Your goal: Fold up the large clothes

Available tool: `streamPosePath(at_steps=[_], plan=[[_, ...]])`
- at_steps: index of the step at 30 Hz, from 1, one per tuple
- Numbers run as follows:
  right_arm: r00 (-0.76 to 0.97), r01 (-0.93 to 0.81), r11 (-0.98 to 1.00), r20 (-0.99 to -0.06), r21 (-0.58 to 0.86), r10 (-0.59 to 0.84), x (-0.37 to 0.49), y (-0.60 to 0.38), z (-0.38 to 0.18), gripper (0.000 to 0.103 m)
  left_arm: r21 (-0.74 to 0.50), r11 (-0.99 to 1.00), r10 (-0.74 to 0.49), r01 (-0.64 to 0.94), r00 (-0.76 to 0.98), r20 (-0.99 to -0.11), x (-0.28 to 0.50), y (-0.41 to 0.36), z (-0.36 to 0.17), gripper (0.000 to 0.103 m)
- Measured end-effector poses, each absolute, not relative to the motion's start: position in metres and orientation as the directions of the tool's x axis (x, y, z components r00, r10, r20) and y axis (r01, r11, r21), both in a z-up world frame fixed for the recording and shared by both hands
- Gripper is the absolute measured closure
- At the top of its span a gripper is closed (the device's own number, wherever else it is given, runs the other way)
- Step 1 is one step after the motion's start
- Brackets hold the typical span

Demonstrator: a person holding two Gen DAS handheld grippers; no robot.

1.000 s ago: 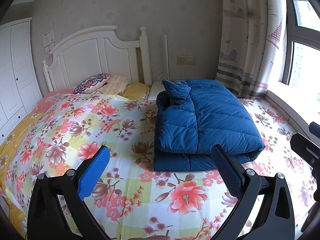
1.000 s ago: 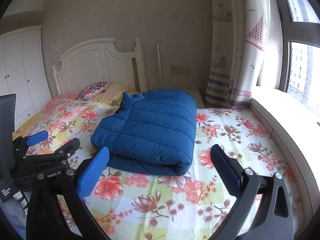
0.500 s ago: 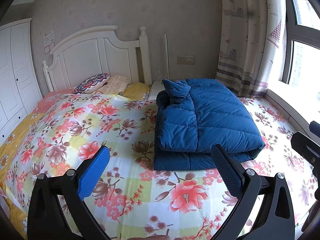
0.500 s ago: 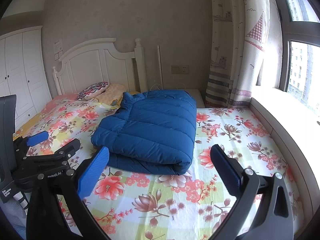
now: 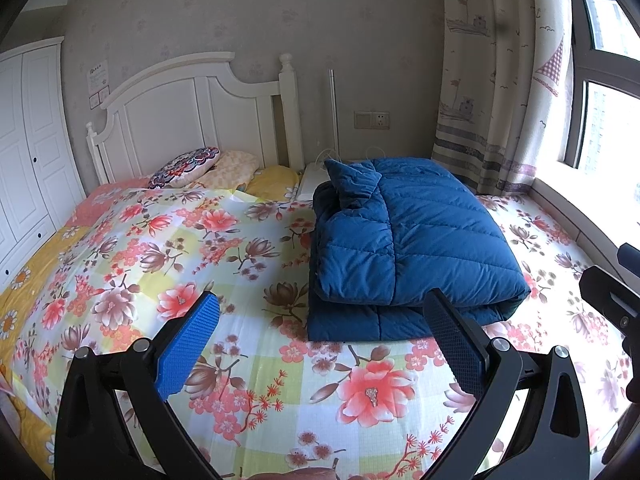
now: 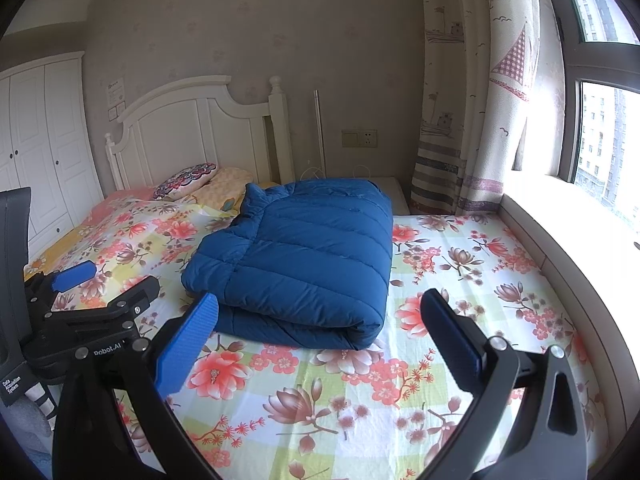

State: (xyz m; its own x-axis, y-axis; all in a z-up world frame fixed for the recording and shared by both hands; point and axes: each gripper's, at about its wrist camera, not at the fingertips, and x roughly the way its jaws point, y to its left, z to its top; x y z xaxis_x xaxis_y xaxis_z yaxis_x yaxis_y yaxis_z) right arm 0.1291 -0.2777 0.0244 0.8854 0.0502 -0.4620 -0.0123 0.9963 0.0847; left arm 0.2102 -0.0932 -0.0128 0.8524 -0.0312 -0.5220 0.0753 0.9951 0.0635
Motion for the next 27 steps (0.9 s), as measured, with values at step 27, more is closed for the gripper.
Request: streamPosePath(at_steps=[27], plan=[[0.883,-0.009,0.996,-0.467,0.086,0.048,0.128,-0.275,0.023,0.002,0.096,0.989,-0.048,0.109,0.87,-0.491,0.204,-0.106,-0.004,0.005]])
